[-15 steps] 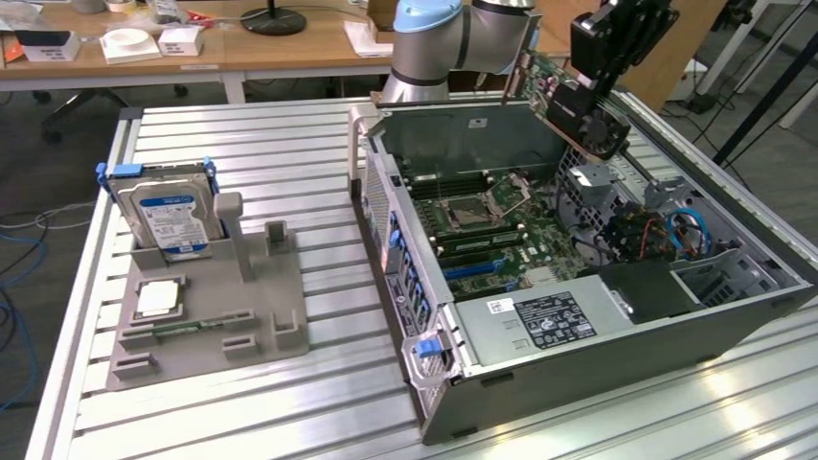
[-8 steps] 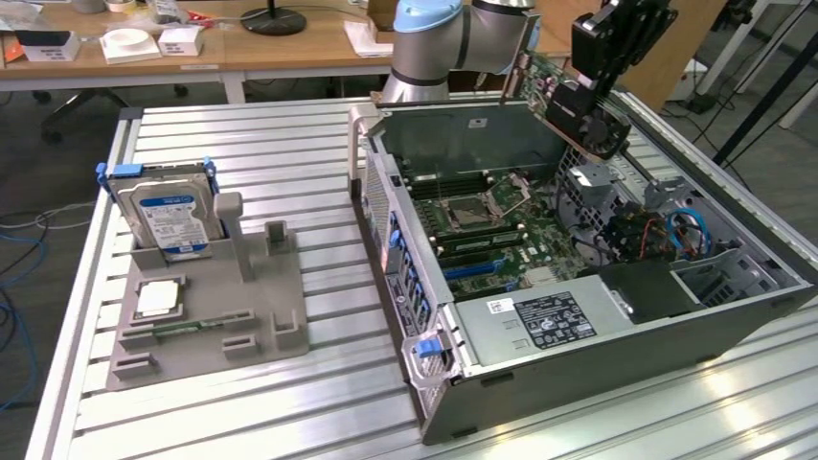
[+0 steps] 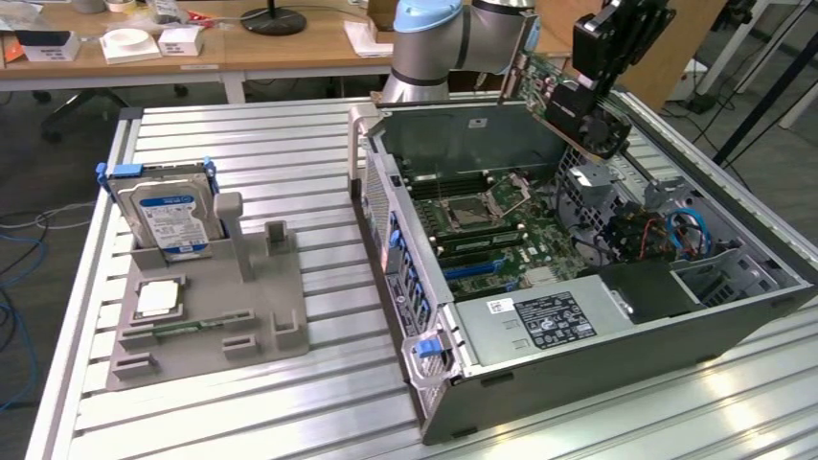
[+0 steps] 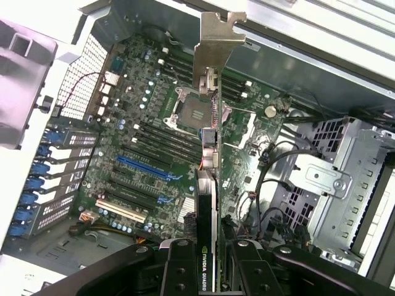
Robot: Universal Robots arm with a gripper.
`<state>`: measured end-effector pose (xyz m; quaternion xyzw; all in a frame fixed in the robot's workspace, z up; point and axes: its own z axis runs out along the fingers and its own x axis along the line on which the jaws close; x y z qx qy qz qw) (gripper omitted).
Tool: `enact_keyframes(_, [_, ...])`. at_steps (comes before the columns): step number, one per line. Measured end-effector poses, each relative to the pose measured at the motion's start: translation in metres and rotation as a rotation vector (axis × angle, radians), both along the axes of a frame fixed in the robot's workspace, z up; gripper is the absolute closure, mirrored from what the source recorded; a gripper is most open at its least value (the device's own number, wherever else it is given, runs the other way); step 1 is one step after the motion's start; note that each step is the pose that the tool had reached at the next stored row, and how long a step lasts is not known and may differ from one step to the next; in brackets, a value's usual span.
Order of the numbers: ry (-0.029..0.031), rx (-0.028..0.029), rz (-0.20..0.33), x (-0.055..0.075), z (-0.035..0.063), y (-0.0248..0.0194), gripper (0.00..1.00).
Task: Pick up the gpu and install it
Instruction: 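Insert the gpu into the slot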
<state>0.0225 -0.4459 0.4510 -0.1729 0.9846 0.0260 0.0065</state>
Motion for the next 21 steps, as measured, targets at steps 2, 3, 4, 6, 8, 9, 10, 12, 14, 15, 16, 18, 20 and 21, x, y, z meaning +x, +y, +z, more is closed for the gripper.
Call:
enact_keyframes(2, [0.0001, 0.0000, 0.008, 0.0000, 0.0000, 0.0000, 0.74])
enact_keyframes(3, [0.0001, -0.0001, 0.012, 0.0000, 0.0000, 0.0000, 0.74])
enact_keyframes(4, [0.0000, 0.0000, 0.017, 0.0000, 0.0000, 0.0000, 0.74])
enact_keyframes(6, [0.0001, 0.0000, 0.023, 0.0000, 0.0000, 0.0000, 0.74])
enact_keyframes(8, [0.0001, -0.0001, 0.028, 0.0000, 0.0000, 0.0000, 0.74])
enact_keyframes(9, [0.0001, 0.0000, 0.028, 0.0000, 0.0000, 0.0000, 0.74])
enact_keyframes(10, [0.0001, 0.0000, 0.028, 0.0000, 0.0000, 0.0000, 0.74])
enact_keyframes(12, [0.0001, 0.0000, 0.029, 0.0000, 0.0000, 0.0000, 0.74])
enact_keyframes(14, [0.0001, 0.0000, 0.028, 0.0000, 0.0000, 0.0000, 0.74])
enact_keyframes(15, [0.0001, -0.0001, 0.028, 0.0000, 0.0000, 0.0000, 0.74])
enact_keyframes(16, [0.0001, -0.0001, 0.029, 0.0000, 0.0000, 0.0000, 0.74])
enact_keyframes(18, [0.0000, 0.0000, 0.033, 0.0000, 0.0000, 0.0000, 0.74])
enact_keyframes(20, [0.0001, 0.0000, 0.039, 0.0000, 0.0000, 0.0000, 0.74])
enact_keyframes(21, [0.0000, -0.0001, 0.042, 0.0000, 0.0000, 0.0000, 0.74])
